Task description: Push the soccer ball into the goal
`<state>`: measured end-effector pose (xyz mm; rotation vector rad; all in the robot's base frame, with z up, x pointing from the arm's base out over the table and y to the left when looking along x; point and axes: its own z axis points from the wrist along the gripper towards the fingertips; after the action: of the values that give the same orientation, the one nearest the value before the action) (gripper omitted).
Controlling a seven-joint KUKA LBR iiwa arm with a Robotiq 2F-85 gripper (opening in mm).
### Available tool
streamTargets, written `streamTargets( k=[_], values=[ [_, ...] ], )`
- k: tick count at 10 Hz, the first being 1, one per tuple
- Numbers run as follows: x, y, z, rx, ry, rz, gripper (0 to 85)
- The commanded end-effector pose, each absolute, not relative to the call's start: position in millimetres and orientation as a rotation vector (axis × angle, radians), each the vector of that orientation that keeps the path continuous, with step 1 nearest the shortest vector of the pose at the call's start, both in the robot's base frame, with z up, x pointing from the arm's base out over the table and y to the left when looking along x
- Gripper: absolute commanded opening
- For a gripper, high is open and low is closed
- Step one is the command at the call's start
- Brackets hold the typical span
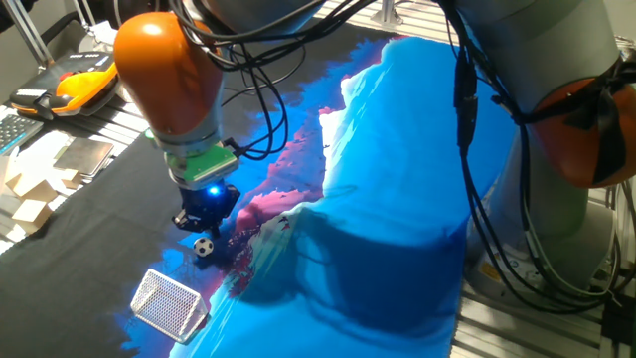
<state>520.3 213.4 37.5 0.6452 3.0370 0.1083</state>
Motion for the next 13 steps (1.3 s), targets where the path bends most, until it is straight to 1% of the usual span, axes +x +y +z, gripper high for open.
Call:
streamTargets(
  k=[1, 4, 8, 11, 13],
  values=[
    [522, 213, 37, 0.647, 3.033, 0.105, 0.0],
    [527, 213, 35, 0.648, 3.026, 0.103, 0.0],
    [524, 227, 31, 0.689, 3.025, 0.115, 0.0],
    [524, 235, 33, 0.742, 3.025, 0.165, 0.0],
    [525, 235, 34, 0.745, 3.021, 0.134, 0.0]
  ],
)
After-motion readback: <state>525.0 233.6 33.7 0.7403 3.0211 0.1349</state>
